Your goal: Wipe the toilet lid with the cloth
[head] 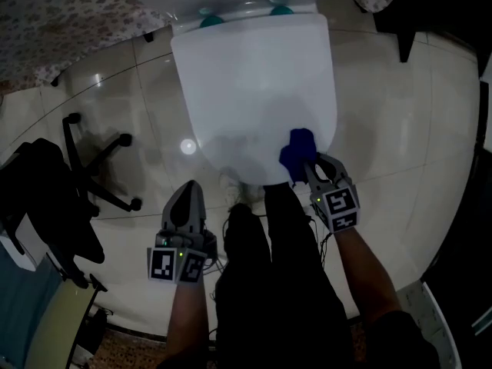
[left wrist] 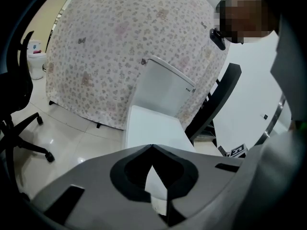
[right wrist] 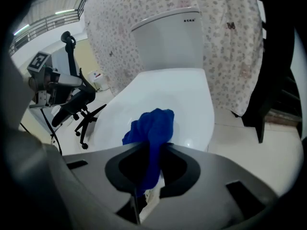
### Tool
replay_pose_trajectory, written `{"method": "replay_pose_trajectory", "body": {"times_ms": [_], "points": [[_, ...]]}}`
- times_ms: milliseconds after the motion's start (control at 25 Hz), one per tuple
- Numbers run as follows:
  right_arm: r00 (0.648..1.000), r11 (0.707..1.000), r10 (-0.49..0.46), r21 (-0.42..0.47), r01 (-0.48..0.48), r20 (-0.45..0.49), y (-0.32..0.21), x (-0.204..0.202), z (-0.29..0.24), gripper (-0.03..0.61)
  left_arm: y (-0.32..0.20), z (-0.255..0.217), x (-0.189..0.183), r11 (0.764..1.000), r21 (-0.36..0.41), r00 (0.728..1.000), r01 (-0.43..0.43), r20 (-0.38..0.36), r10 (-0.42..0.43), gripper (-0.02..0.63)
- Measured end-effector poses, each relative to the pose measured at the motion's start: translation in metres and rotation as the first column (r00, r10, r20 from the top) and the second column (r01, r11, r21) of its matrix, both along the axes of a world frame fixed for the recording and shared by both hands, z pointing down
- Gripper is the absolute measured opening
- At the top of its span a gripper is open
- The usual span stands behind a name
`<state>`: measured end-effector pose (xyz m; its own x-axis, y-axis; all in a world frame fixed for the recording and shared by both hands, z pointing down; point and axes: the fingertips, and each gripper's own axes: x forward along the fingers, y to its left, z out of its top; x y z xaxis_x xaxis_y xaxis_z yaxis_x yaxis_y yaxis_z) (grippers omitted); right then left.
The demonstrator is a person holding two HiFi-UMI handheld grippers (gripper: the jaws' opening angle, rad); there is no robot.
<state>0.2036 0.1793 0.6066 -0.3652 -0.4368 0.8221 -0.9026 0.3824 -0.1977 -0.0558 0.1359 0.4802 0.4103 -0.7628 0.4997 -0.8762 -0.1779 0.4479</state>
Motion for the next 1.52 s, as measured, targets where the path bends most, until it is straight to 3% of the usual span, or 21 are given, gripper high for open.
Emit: {"method": "replay_pose_trajectory", "body": {"times_ms": [280, 480, 600, 760, 920, 1080, 1320, 1400, 1520], "points": [[0.991, 0.994, 0.101, 0.041, -0.098, -0.084, -0.001, 0.048, -0.003, 0.06, -0.005, 0.002, 0.014, 0.997, 0.01, 0.997, -0.079, 0.02, 0.079, -0.008], [0.972, 0.988, 0.157, 0.03, -0.155, -0.172, 0.003, 0.075, 0.003, 0.06, 0.0, -0.005, 0.013, 0.997, 0.016, 0.997, -0.08, 0.019, 0.08, -0.008], [0.946, 0.97, 0.239, 0.014, -0.242, -0.22, 0.006, 0.101, 0.007, 0.059, 0.004, -0.013, 0.004, 0.999, 0.025, 0.999, -0.044, 0.005, 0.044, -0.008], [0.929, 0.949, 0.316, 0.056, -0.311, -0.193, 0.023, 0.118, -0.023, 0.058, 0.013, -0.036, -0.021, 0.999, 0.045, 1.0, -0.004, -0.001, 0.004, -0.008], [0.921, 0.923, 0.37, 0.156, -0.351, -0.12, 0.034, 0.112, -0.099, 0.058, 0.03, -0.091, -0.053, 0.996, 0.084, 1.0, 0.008, 0.018, -0.009, -0.008], [0.9, 0.839, 0.434, 0.344, -0.422, 0.045, -0.006, 0.099, -0.193, 0.058, 0.011, -0.162, -0.08, 0.973, 0.228, 1.0, 0.021, 0.014, -0.025, -0.008], [0.859, 0.699, 0.456, 0.503, -0.508, 0.234, 0.001, 0.087, -0.364, 0.059, 0.032, -0.299, -0.113, 0.936, 0.348, 0.999, 0.047, -0.03, -0.039, -0.008], [0.852, 0.643, 0.444, 0.564, -0.518, 0.277, 0.009, 0.087, -0.414, 0.06, 0.035, -0.344, -0.118, 0.912, 0.406, 0.998, 0.057, -0.057, -0.037, -0.008], [0.853, 0.569, 0.412, 0.64, -0.516, 0.321, 0.013, 0.08, -0.481, 0.06, 0.033, -0.405, -0.115, 0.857, 0.513, 0.997, 0.045, -0.083, -0.002, -0.008]]}}
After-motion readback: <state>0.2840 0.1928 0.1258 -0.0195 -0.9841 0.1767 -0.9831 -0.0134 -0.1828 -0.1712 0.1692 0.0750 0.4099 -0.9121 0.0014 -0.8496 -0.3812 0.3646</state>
